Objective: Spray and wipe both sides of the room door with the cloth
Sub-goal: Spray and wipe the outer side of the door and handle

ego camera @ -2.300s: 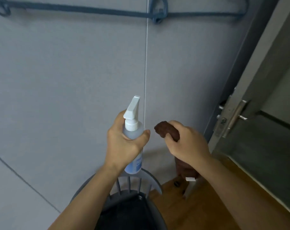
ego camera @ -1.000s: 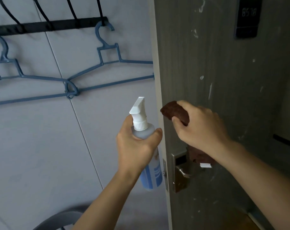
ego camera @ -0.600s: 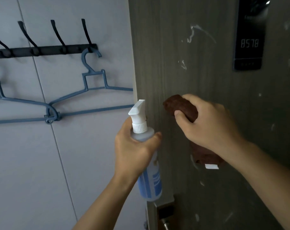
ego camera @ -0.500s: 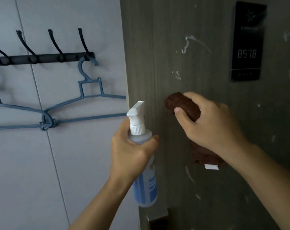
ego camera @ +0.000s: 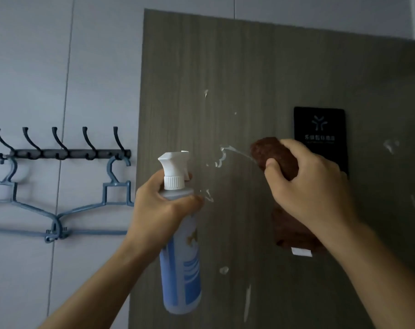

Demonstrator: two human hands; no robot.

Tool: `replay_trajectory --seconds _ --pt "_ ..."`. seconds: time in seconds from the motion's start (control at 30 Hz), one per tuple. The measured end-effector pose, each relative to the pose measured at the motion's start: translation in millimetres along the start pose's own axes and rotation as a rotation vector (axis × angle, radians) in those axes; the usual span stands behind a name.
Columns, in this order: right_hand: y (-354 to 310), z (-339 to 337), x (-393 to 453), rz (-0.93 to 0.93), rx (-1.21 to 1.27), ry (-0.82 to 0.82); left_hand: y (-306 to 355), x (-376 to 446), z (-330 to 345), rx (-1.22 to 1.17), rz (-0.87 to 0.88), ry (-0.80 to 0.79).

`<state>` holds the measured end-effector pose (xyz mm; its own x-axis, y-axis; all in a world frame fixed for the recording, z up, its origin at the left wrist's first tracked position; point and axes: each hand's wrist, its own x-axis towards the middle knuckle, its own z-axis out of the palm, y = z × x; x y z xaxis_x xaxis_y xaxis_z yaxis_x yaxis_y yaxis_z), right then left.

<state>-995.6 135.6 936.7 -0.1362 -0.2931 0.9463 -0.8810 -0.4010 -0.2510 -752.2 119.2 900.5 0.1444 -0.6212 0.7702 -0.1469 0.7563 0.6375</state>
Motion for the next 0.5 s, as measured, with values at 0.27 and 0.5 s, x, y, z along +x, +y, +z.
replay_trajectory --seconds 0.27,0.5 --pt "21 -14 51 -0.097 -0.004 0.043 67 44 26 0.054 0.123 0.102" --pt "6 -5 71 -0.083 -0.022 0.068 76 71 17 0.092 0.198 0.136"
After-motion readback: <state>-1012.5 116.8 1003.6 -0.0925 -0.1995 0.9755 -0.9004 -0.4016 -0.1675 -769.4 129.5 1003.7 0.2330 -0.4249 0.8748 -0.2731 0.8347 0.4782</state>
